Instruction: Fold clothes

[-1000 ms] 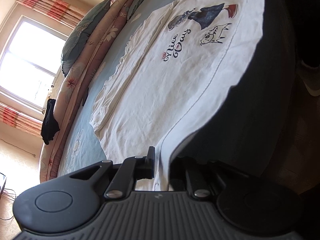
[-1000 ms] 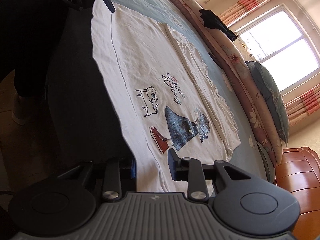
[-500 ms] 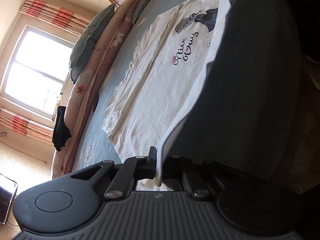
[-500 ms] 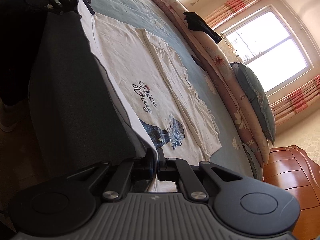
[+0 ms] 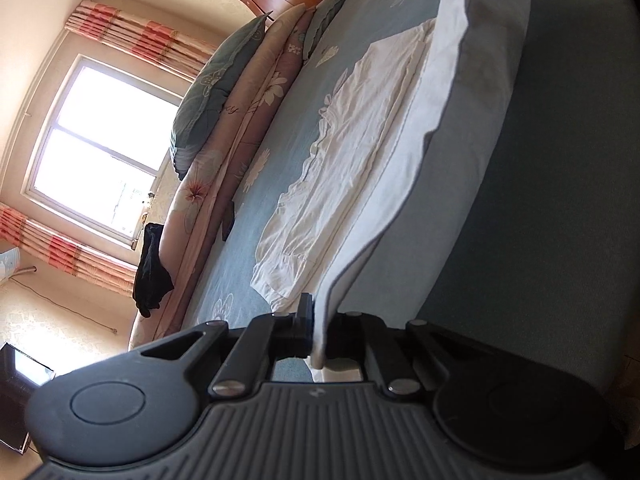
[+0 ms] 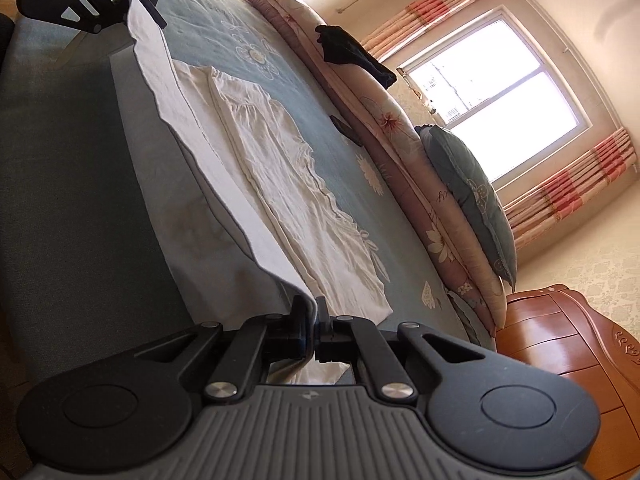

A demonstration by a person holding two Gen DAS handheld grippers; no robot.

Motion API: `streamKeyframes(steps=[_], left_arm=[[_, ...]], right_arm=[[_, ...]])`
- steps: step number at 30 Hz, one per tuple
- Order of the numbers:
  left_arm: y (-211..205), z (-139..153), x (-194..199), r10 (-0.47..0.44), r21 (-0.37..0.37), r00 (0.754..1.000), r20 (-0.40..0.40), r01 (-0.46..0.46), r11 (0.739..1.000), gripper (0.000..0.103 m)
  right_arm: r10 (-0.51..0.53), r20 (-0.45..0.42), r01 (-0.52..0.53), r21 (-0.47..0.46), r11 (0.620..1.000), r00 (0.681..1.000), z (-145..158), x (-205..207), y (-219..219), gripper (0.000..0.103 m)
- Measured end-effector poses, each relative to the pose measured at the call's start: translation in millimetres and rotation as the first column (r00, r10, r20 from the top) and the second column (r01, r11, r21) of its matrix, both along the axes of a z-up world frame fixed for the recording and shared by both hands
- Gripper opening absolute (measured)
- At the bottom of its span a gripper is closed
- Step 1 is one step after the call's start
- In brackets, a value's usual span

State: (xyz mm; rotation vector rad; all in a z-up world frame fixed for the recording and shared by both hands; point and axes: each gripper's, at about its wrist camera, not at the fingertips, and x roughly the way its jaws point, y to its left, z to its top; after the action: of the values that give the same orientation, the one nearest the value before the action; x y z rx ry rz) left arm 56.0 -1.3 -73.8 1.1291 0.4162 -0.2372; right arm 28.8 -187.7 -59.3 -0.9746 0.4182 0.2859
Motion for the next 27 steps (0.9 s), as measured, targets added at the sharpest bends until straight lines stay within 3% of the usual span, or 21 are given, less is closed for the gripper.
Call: streamKeyframes(steps=[13, 27], left_arm=[[-7.3, 13.6, 73.3, 0.043, -0.057, 0.999, 0.026, -0.041, 0.997, 0.005], [-3.4, 8.2, 156.7, 0.063, -0.088, 0.998, -0.010, -0.063, 0.994, 0.007]], right_arm=[[-0.054, 0.029, 0.052, 0.036, 0.998, 0.998, 7.5, 75.9, -5.2, 0.004], [-0.080, 0.020, 0.078, 0.059, 0.995, 0.997, -1.6, 166.6, -8.8, 0.004]])
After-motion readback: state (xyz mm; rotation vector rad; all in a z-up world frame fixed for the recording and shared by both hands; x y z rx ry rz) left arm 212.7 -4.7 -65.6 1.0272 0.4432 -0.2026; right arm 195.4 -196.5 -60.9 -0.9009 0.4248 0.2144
